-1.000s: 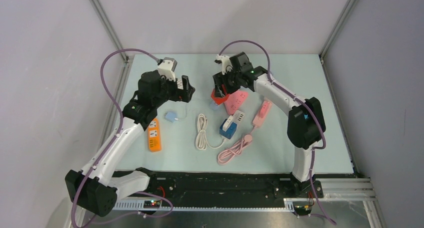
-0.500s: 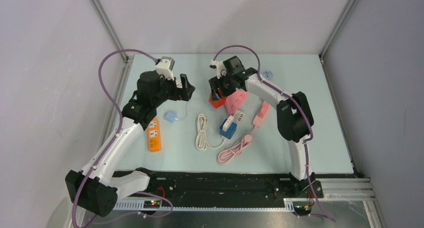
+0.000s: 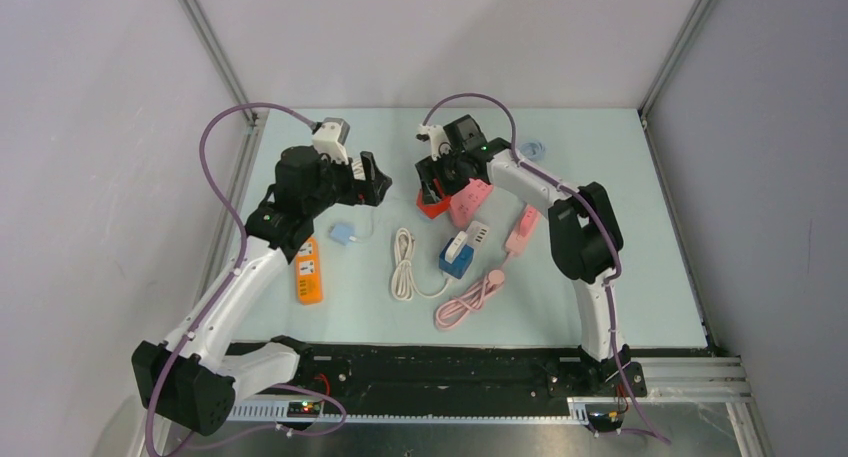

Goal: Insert the plug
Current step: Insert the plug into the socket.

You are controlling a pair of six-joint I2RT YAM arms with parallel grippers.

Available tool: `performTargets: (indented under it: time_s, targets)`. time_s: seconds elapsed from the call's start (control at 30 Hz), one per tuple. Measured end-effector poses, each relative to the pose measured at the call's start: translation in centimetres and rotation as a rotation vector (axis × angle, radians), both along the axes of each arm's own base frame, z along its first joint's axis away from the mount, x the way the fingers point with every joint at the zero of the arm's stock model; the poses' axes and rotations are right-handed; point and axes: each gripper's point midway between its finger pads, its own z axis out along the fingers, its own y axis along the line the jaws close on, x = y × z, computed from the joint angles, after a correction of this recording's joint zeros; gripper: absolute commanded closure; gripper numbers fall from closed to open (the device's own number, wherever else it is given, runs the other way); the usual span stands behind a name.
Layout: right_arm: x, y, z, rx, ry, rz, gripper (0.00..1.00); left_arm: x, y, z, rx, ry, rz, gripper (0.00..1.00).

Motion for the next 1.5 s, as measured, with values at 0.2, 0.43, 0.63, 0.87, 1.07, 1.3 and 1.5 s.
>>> performTargets:
  time_s: [0.2, 0.43, 0.63, 0.87, 1.07, 1.3, 1.5]
  targets:
    - [0.2, 0.0, 0.0, 0.0, -0.006, -0.003, 0.88, 0.0, -0.1, 0.0, -0.003, 0.001, -0.006, 0.0]
    - [1.0, -0.3, 1.1, 0.004, 0.001, -0.027, 0.89, -0.1, -0.2, 0.0, -0.005, 0.002, -0.012, 0.0]
    - [2.0, -0.8, 2.3, 0.018, -0.017, -0.047, 0.89, -0.1, -0.2, -0.1, -0.005, 0.006, -0.012, 0.0]
    - [1.3, -1.0, 1.9, 0.004, 0.027, -0.038, 0.9, 0.1, -0.3, -0.6, -0.006, 0.022, -0.01, 0.0]
    - [0.7, -0.7, 0.8, 0.002, 0.076, -0.019, 0.9, 0.1, -0.3, -0.6, -0.008, 0.024, -0.012, 0.0]
    - [0.5, -0.7, 0.2, -0.001, 0.098, -0.022, 0.89, 0.0, -0.4, -0.6, -0.016, 0.029, -0.014, 0.0]
    - [0.5, -0.7, 0.2, -0.002, 0.097, -0.023, 0.9, 0.1, -0.4, -0.6, -0.016, 0.028, -0.014, 0.0]
